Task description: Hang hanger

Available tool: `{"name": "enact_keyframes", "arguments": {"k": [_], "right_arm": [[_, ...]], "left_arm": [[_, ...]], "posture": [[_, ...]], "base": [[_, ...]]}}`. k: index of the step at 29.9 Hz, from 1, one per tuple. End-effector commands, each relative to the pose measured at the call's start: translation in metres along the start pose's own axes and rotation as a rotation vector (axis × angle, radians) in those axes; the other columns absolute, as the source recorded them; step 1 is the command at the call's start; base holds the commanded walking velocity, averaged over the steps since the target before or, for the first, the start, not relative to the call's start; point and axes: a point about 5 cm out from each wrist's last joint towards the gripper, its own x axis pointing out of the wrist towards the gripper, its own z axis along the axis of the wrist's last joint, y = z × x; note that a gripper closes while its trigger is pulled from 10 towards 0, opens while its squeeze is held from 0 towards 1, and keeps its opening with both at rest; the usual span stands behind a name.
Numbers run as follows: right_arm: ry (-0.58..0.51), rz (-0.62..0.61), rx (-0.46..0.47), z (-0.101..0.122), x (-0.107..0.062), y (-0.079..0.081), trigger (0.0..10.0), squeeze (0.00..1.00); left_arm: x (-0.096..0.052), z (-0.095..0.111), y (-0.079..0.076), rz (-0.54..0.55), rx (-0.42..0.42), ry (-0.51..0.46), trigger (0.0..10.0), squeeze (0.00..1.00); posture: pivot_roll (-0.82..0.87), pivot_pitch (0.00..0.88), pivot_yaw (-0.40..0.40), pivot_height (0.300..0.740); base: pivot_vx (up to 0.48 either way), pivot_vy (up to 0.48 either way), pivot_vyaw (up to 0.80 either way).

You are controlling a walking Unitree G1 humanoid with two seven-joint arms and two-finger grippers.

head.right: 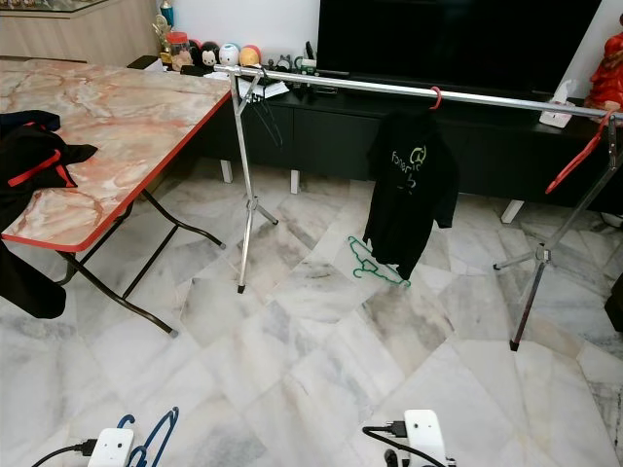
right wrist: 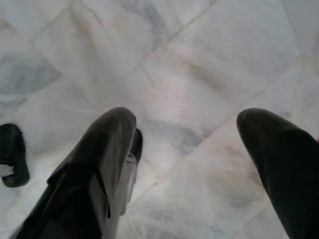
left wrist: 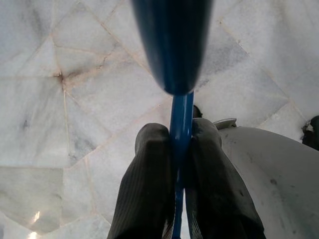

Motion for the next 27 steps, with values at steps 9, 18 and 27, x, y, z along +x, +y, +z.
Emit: {"name": "enact_keyframes", "arguments": {"k": [9,18,27], "right_arm": [[0.074,0.007,0.017,-0.026,-0.003,0.006,10.0,0.0],[0.092,-0.004,0.005,-0.035,-0.005,-0.004,10.0,0.0],[0.099,0.022,-0.016,-0.037,-0.005,0.006,10.0,0.0]], "left_arm": [[-0.002,-0.008,0.011,0.005,-0.008,0.038,10.0,0.0],[-0.003,-0.017,0.01,-0.002,-0.01,0.07,10.0,0.0],[-0.001,-0.011,-0.003,-0.024,-0.021,0.062,10.0,0.0]], "posture": [[-0.03,0.0,-0.044,0.74],[-0.03,0.0,-0.051,0.74],[-0.03,0.0,-0.063,0.74]], "base": [[0.265,0.0,-0.26],[0.308,0.0,-0.57],[0.329,0.0,0.0]]}}
